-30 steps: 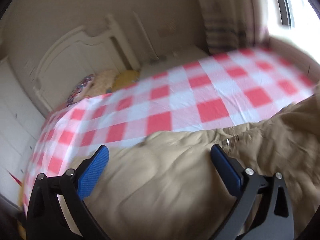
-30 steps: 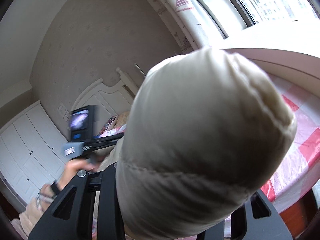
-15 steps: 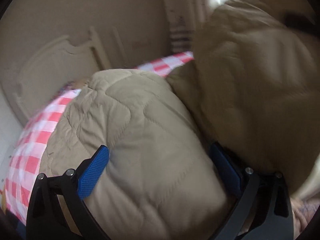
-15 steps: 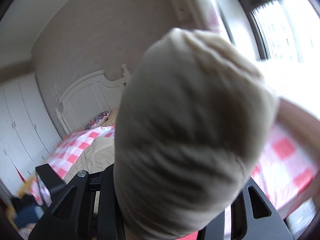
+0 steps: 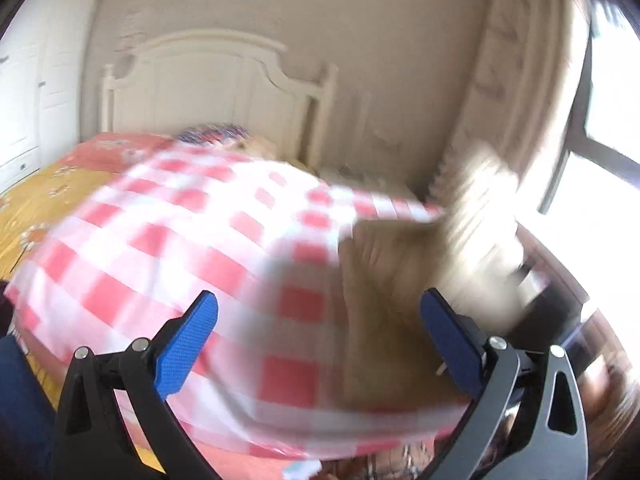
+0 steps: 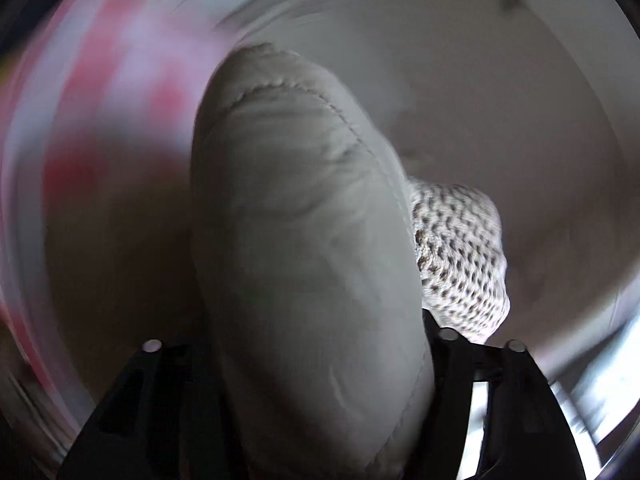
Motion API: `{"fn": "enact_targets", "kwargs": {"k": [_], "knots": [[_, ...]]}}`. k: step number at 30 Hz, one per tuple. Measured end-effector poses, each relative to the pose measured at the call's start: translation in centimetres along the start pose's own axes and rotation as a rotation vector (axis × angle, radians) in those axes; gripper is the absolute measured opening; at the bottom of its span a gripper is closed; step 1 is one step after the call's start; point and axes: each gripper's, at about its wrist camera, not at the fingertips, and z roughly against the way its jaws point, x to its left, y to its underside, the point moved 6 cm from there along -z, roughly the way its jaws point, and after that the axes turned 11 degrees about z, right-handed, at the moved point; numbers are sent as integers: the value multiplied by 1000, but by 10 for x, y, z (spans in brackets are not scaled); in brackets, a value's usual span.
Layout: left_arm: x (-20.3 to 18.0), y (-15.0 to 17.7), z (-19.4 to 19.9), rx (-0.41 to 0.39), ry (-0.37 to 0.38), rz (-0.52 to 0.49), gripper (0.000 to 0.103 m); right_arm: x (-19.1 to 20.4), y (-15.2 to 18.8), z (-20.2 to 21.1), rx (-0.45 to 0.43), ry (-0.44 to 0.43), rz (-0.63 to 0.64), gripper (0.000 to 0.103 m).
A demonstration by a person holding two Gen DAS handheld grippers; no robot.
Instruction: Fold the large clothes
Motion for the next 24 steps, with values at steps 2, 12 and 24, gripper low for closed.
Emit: {"fn": "enact_targets", "kwargs": {"k": [2, 12, 24], "knots": [[-6, -14, 5, -15, 36, -8, 100, 26, -9, 4, -24, 115, 97, 61], [-169, -26, -138, 270, 163, -265, 100, 25, 10, 10, -56, 76, 19, 61], [-101, 24, -250, 222, 24, -241, 101, 36, 57, 76, -217, 29, 5, 88]]}}
